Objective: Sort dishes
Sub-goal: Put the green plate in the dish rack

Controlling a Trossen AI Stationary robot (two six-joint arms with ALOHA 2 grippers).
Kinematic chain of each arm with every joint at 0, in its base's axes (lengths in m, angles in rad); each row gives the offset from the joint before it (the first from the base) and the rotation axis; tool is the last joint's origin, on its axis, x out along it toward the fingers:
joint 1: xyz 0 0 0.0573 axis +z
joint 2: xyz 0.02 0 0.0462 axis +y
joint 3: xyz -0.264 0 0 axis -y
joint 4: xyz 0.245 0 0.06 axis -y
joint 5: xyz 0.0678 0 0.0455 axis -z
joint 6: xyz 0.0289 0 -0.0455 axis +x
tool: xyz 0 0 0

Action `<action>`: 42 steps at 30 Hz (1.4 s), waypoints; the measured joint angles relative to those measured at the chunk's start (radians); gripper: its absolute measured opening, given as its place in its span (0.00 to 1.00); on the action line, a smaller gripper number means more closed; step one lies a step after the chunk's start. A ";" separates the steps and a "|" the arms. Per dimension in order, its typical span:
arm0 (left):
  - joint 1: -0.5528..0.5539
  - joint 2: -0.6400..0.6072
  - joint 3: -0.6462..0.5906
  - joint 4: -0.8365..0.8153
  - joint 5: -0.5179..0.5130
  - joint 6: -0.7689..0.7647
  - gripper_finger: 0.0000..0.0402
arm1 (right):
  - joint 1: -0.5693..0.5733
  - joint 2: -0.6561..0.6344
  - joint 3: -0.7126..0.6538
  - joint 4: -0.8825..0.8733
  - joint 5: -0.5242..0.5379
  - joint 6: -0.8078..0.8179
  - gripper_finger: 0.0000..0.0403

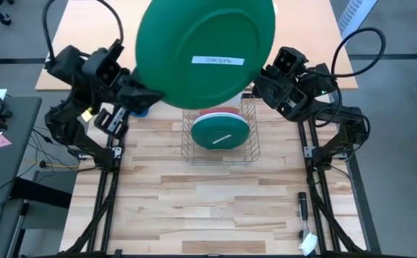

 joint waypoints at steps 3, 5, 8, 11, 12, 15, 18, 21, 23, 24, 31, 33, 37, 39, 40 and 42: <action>0.000 -0.001 -0.009 0.008 -0.020 -0.013 0.00 | 0.000 0.000 0.000 -0.004 0.000 0.000 0.73; 0.000 0.001 -0.009 0.011 -0.020 -0.021 0.00 | 0.000 0.000 0.000 -0.004 0.000 -0.001 0.71; 0.000 0.003 -0.009 0.005 -0.022 -0.024 0.00 | 0.000 0.000 0.000 -0.003 0.000 -0.001 0.67; 0.000 0.004 -0.011 -0.005 -0.023 0.004 0.00 | -0.009 0.000 0.000 -0.022 0.000 -0.008 0.61; 0.000 0.004 -0.011 -0.006 -0.023 0.012 0.00 | -0.013 0.000 0.000 -0.036 0.000 -0.012 0.59; 0.004 0.003 -0.011 -0.006 -0.024 0.025 0.00 | -0.029 0.000 0.000 -0.061 0.000 -0.011 0.49; 0.015 0.003 -0.010 -0.026 -0.029 0.025 0.00 | -0.041 0.000 0.000 -0.068 -0.011 -0.012 0.36; 0.023 0.000 -0.008 -0.068 -0.026 0.018 0.00 | -0.052 -0.001 0.000 -0.070 -0.043 -0.011 0.25; 0.029 -0.001 -0.008 -0.084 -0.026 0.001 0.02 | -0.058 -0.002 0.001 -0.069 -0.071 -0.006 0.19; 0.031 -0.001 -0.007 -0.093 -0.025 -0.010 0.03 | -0.059 -0.003 0.001 -0.070 -0.077 -0.004 0.16; 0.050 -0.032 -0.010 -0.267 -0.156 -0.059 0.16 | -0.062 -0.015 -0.001 -0.098 -0.070 -0.013 0.13; 0.050 -0.049 -0.011 -0.322 -0.192 -0.050 0.20 | -0.063 -0.016 -0.001 -0.114 -0.067 -0.014 0.13; 0.050 -0.105 -0.011 -0.400 -0.242 -0.049 0.27 | -0.075 -0.047 -0.001 -0.174 -0.068 -0.013 0.13; 0.050 -0.134 -0.010 -0.446 -0.271 -0.049 0.30 | -0.075 -0.067 -0.001 -0.221 -0.068 -0.014 0.13; 0.050 -0.148 -0.009 -0.471 -0.285 -0.049 0.31 | -0.075 -0.074 -0.001 -0.237 -0.068 -0.018 0.13; 0.051 -0.176 -0.009 -0.538 -0.317 -0.051 0.33 | -0.075 -0.090 -0.001 -0.280 -0.069 -0.033 0.13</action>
